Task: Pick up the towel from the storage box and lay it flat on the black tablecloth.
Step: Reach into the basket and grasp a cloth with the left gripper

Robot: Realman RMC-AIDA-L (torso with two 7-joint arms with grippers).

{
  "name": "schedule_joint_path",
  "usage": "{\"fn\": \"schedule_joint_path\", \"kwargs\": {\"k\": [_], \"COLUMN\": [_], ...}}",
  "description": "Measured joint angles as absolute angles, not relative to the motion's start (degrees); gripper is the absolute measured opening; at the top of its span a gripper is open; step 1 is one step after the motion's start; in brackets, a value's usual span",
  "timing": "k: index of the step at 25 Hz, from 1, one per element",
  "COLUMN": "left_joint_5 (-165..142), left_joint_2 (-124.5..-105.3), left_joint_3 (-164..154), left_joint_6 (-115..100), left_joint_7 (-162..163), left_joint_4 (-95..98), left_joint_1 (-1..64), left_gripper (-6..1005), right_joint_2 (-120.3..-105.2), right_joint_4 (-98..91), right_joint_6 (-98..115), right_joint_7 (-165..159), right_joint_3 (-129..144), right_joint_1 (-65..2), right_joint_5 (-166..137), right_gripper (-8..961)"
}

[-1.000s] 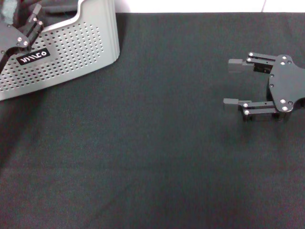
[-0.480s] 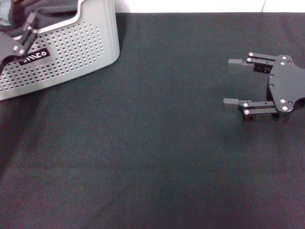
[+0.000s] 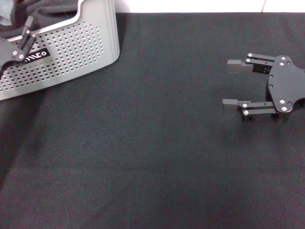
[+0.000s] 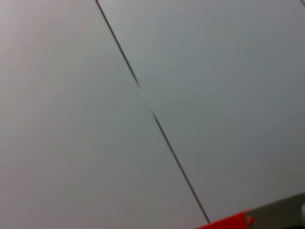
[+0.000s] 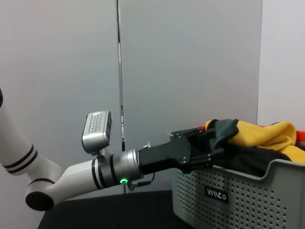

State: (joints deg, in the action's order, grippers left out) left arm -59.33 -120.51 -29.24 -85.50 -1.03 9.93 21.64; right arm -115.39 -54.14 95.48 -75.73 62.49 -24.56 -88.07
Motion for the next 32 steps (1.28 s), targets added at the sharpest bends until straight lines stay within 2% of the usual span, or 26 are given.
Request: {"fn": "schedule_joint_path", "kwargs": {"k": [32], "left_joint_5": [-51.22], "left_joint_2": [-120.77], "left_joint_3": [-28.9], "left_joint_6": [-87.18], "left_joint_7": [-12.27], "left_joint_4": [1.78], "left_joint_1": [23.48], "left_gripper": [755], "right_joint_2": [-115.5], "right_joint_4": [-54.1], "right_joint_6": [96.27], "right_joint_7": [-75.76], "right_joint_3": [62.78], "right_joint_1": [-24.0], "right_joint_5": [-88.06], "right_gripper": [869]}}
